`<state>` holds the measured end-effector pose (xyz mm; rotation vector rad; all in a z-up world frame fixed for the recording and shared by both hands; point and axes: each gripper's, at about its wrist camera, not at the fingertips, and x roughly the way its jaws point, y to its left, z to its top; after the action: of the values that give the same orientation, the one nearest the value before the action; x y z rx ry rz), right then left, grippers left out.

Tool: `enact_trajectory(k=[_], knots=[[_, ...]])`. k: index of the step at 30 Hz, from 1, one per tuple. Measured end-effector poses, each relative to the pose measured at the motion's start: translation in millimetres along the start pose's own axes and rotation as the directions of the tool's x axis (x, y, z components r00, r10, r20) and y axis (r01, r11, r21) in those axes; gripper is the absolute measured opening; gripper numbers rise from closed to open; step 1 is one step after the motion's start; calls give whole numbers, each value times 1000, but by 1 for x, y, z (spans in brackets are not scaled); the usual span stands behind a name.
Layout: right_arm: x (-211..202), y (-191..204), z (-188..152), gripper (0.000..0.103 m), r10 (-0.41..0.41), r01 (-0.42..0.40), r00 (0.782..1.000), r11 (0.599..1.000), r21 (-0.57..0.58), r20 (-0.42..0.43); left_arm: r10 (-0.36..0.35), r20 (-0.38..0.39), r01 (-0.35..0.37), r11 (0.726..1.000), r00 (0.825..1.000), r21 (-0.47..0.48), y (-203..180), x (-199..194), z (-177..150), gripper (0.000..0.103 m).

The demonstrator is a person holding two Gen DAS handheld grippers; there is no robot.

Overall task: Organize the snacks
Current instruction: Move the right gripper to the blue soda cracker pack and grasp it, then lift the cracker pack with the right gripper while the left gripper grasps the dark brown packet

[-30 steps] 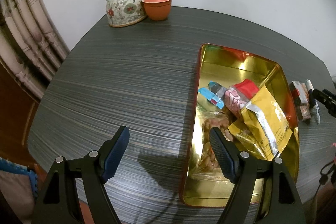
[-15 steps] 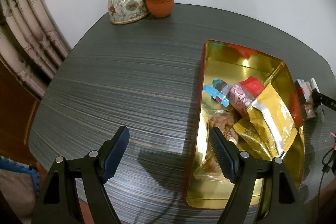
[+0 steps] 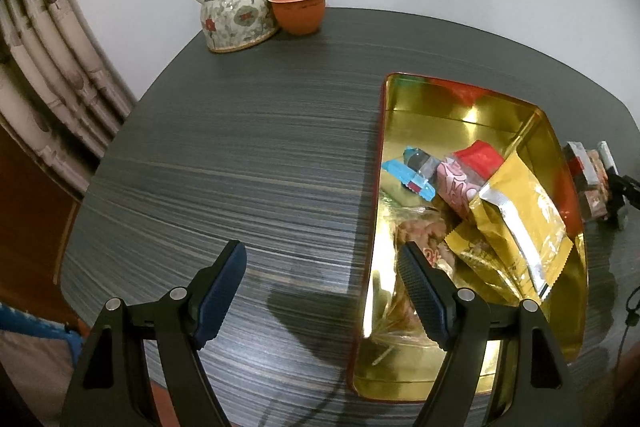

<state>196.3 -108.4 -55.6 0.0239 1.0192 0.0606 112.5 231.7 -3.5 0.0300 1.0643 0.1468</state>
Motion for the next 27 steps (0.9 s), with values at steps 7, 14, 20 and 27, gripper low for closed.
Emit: enact_trajectory(k=[7,14,20,27], knots=[[-9,-23,-13,60,64,-64,998,997,35,0,19,5,-19,1000,1000,8,-1,0,-1,79],[-7,-39,-18,57,20,-19,1000,1000,24,-13,19,18,-19,1000,1000,22,-2,-1,-1,79],[1,-37,-20,56,3,-2,1000,999,-36,10,-4,64,1,998,998,59,-11,-11,-1,79],[3,-32,-21,48,-25,29,998,997,-73,57,-62,98,51,993,993,108,-44,-30,-4,79]])
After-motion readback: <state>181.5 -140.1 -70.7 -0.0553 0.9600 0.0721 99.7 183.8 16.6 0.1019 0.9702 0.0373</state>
